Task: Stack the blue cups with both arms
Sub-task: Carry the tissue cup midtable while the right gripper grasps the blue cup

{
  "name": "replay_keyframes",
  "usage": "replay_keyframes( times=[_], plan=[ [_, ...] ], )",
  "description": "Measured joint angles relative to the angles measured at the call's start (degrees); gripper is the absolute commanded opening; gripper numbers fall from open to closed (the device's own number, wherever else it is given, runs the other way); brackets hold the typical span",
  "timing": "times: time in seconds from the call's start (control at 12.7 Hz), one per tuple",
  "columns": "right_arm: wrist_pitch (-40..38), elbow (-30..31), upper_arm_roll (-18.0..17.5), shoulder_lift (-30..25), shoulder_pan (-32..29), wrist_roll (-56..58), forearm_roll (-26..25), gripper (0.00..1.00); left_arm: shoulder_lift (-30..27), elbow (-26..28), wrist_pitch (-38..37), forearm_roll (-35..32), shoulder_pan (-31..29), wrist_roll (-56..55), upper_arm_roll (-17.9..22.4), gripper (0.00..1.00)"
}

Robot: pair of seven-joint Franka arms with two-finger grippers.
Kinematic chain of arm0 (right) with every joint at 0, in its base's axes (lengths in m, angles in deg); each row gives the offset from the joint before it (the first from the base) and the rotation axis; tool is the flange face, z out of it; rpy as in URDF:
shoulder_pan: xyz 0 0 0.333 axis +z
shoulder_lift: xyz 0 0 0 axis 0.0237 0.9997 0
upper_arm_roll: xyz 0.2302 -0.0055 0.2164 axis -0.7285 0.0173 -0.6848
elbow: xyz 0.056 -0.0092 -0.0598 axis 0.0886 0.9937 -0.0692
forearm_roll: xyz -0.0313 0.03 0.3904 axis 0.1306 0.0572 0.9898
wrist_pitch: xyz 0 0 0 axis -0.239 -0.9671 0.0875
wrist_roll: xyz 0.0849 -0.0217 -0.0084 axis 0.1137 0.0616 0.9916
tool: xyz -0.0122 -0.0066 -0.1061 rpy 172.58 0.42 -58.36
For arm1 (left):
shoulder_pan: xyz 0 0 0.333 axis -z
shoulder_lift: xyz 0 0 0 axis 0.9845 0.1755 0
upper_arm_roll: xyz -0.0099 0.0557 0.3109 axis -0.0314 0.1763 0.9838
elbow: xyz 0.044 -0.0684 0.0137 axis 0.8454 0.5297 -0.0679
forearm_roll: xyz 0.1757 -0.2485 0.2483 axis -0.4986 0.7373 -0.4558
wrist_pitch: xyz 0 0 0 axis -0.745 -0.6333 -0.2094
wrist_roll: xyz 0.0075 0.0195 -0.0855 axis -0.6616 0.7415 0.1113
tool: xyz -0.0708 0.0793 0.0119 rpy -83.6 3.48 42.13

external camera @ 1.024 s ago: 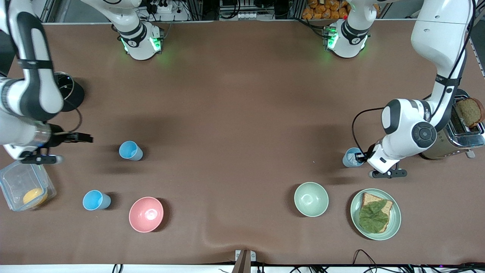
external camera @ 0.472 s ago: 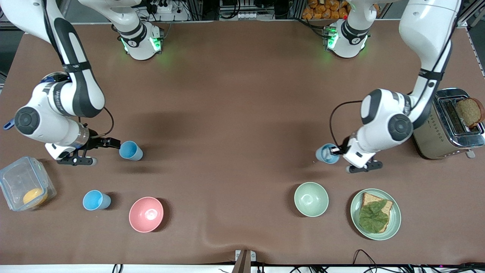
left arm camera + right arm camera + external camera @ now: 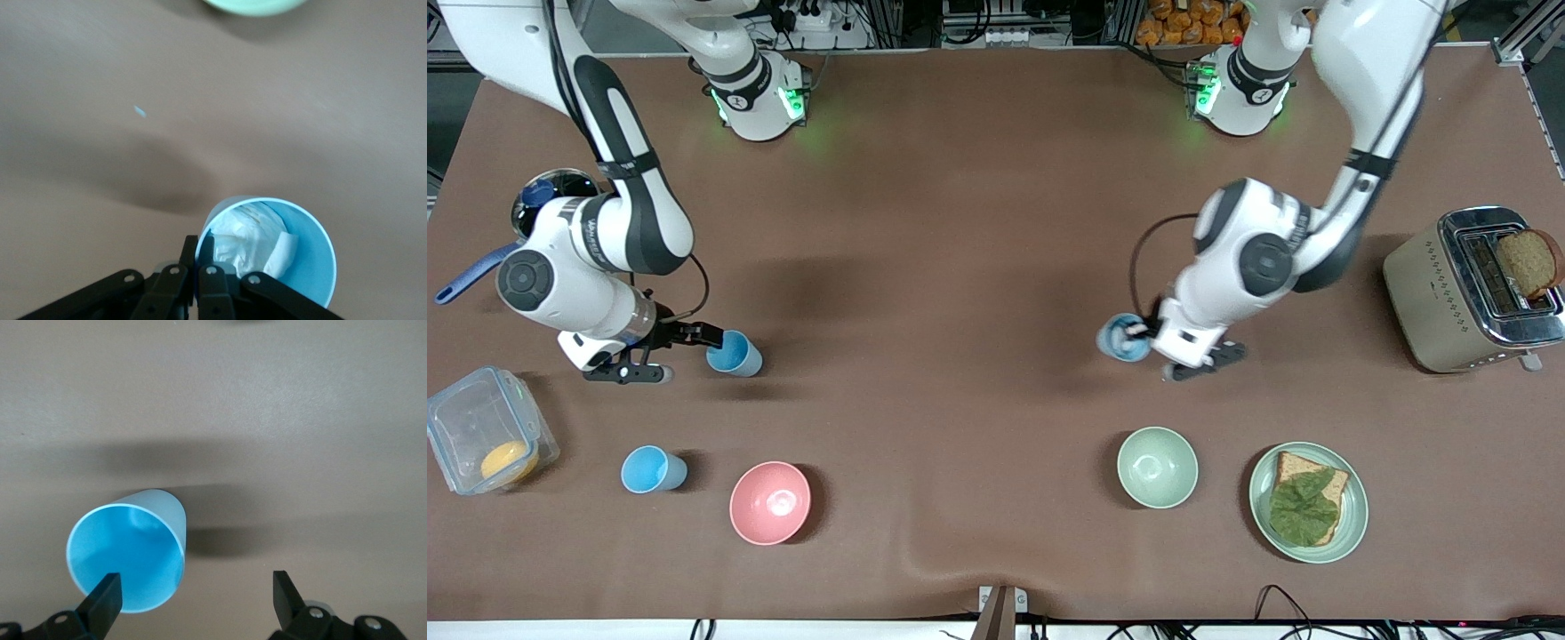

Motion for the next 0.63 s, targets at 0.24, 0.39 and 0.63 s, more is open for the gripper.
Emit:
replay_keyframes(
  times=[0.24, 0.39, 0.63],
  plan=[
    [6.5, 2.3, -0.3, 2.1, 0.7, 0.0, 0.0, 0.82, 0.7, -3.0, 0.0, 0.0, 8.2, -9.5, 0.0, 0.00],
    [9.4, 3.4, -0.3, 3.3, 1.2, 0.0, 0.0, 0.27, 2.8, -5.4, 0.0, 0.0, 12.1, -14.1, 0.1, 0.00],
    [9.8, 3.5, -0.3, 3.7, 1.3, 0.0, 0.0, 0.03, 7.5, -8.0, 1.5, -0.6, 15.8, -16.5, 0.9, 0.00]
  ],
)
